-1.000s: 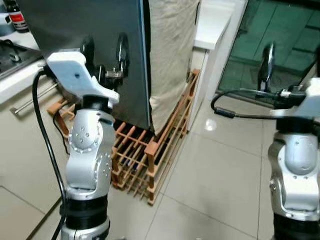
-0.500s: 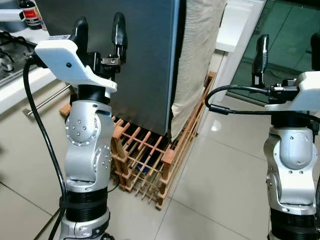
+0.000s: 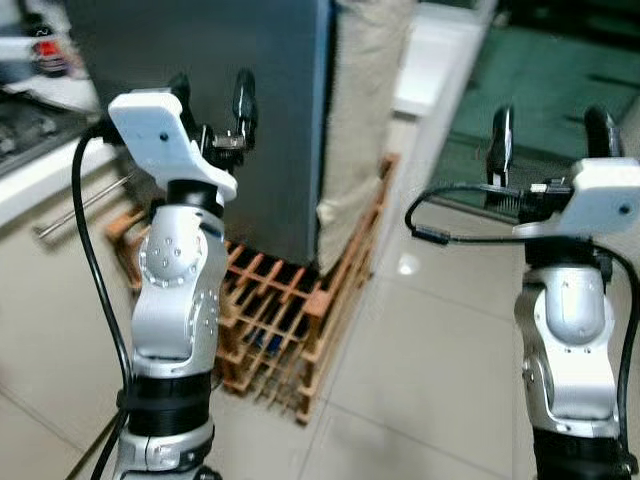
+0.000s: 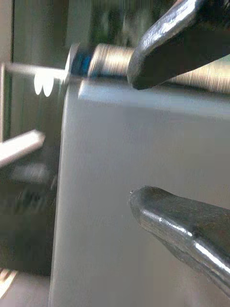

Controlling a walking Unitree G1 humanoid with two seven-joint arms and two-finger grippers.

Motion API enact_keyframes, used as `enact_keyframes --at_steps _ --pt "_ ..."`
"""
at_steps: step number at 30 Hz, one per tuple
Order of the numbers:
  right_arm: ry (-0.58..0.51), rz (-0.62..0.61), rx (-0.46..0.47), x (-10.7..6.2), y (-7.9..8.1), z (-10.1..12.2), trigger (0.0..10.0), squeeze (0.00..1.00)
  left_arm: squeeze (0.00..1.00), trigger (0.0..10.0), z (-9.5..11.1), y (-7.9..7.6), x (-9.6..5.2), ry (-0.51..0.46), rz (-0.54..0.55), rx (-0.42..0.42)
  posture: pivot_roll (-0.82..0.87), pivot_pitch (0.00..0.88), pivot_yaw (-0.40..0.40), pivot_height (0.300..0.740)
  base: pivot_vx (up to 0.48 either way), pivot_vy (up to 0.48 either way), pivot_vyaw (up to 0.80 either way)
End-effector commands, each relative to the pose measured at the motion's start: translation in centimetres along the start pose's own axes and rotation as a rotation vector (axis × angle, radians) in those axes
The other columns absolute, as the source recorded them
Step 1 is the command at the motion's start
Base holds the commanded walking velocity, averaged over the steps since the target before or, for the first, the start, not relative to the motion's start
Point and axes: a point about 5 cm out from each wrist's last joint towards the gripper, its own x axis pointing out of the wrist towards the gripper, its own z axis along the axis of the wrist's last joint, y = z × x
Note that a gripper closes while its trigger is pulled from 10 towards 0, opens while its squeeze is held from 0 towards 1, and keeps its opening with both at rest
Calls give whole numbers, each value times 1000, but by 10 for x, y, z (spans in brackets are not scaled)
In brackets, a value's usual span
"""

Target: Restocking fridge

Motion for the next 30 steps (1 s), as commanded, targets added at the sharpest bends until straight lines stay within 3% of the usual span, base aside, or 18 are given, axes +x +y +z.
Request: enact_keyframes --at_steps 1,9,13,16,30 --pt "16 -25 -4 0 -6 -2 10000 0 0 10000 -4 -6 1 25 -13 -15 -117 0 7 740 0 0 -750" --pt "31 21 6 -3 -1 -5 10000 0 0 10000 -4 -2 -8 38 18 -6 -107 0 -13 740 0 0 -436" --pt "-71 32 -19 2 -1 13 10000 0 0 10000 8 2 -11 -21 35 -26 -96 0 -30 740 0 0 0" --pt "-77 30 -9 3 -2 16 10000 0 0 10000 13 0 -12 -48 32 -19 -90 0 -38 740 0 0 0" --pt "-76 55 -13 9 2 12 10000 0 0 10000 28 -2 -16 -120 25 -23 -72 0 -53 740 451 0 0"
